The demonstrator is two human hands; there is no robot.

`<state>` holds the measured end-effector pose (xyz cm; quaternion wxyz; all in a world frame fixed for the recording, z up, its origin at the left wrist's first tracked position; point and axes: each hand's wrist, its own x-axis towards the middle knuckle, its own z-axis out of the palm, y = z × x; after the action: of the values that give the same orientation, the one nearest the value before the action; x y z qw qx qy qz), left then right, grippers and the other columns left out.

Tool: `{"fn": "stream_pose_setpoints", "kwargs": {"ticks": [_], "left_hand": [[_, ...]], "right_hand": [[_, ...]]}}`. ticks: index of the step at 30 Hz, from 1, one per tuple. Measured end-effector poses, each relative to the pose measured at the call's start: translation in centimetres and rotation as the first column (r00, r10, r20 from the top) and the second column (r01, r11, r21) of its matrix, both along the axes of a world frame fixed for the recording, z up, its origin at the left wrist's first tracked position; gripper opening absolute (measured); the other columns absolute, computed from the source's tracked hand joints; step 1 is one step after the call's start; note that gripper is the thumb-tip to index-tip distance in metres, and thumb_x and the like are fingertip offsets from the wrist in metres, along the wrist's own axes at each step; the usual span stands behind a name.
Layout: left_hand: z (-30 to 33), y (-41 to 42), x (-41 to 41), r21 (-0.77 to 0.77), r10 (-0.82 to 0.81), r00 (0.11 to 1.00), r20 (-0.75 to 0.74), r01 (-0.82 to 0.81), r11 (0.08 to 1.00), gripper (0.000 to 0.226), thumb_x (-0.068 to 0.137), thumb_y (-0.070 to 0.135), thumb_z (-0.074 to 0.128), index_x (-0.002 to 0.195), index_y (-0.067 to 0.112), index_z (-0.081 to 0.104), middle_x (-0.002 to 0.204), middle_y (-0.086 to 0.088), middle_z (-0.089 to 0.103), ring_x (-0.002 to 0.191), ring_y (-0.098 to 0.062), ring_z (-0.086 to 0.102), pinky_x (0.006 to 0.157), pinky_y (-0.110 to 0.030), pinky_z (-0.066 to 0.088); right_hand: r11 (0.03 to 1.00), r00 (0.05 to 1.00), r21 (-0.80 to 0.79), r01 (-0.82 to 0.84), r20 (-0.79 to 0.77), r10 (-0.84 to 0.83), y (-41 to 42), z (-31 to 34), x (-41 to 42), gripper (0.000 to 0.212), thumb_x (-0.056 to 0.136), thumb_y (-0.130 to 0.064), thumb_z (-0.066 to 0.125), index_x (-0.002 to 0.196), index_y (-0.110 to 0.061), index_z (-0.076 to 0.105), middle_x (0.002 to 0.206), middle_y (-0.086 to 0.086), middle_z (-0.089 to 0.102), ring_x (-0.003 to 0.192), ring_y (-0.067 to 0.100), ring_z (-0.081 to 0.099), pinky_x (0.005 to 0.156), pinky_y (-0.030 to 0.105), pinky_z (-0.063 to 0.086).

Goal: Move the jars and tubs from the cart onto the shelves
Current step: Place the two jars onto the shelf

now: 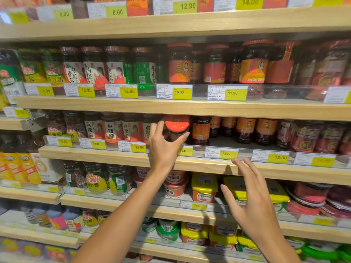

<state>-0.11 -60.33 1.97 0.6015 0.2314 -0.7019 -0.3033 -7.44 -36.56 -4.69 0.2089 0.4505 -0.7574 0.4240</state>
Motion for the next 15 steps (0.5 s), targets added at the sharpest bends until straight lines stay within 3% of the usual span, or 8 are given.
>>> {"fn": "stream_pose_setpoints", "kwargs": {"ticks": [3, 6, 13, 15], "left_hand": [[0.8, 0.6, -0.3, 0.04, 0.098, 0.993, 0.062, -0.101, 0.994, 0.075, 0.068, 0.057, 0.083, 0.124, 0.022, 0.048, 0.115, 0.003, 0.06, 0.106, -0.018, 0.057, 0.073, -0.039, 0.054], [1.7, 1.1, -0.6, 0.065, 0.156, 0.977, 0.146, -0.167, 0.984, 0.073, 0.071, 0.049, 0.083, 0.12, 0.016, 0.041, 0.099, -0.004, 0.061, 0.094, -0.025, 0.057, 0.065, -0.035, 0.043], [3.1, 0.8, -1.0, 0.032, 0.189, 0.926, 0.326, -0.211, 0.977, 0.054, 0.08, 0.051, 0.076, 0.089, 0.012, 0.04, 0.083, -0.003, 0.051, 0.09, -0.034, 0.061, 0.079, -0.047, 0.052], [3.0, 0.6, -0.8, 0.009, 0.192, 0.908, 0.372, -0.21, 0.978, 0.046, 0.084, 0.04, 0.076, 0.089, 0.013, 0.039, 0.084, -0.002, 0.049, 0.092, -0.033, 0.06, 0.077, -0.043, 0.05]], "right_hand": [[1.0, 1.0, -0.007, -0.017, 0.005, 0.017, -0.1, 0.1, 0.2, 0.072, 0.089, -0.044, 0.061, 0.153, -0.031, 0.033, 0.159, -0.009, 0.03, 0.15, 0.005, 0.021, 0.115, 0.039, 0.033], [1.0, 1.0, -0.01, -0.017, 0.012, 0.017, -0.3, 0.1, 0.3, 0.073, 0.088, -0.043, 0.063, 0.153, -0.032, 0.032, 0.159, -0.012, 0.027, 0.149, 0.006, 0.023, 0.114, 0.039, 0.034], [1.0, 1.0, 0.017, -0.021, -0.004, 0.022, -0.4, -0.2, 0.4, 0.07, 0.088, -0.043, 0.062, 0.152, -0.029, 0.036, 0.157, -0.016, 0.027, 0.15, 0.004, 0.019, 0.115, 0.043, 0.034], [0.999, 0.999, 0.018, -0.026, -0.021, 0.027, -0.3, -0.1, 0.5, 0.069, 0.088, -0.042, 0.063, 0.151, -0.029, 0.038, 0.155, -0.027, 0.023, 0.15, 0.004, 0.017, 0.115, 0.04, 0.031]]}}
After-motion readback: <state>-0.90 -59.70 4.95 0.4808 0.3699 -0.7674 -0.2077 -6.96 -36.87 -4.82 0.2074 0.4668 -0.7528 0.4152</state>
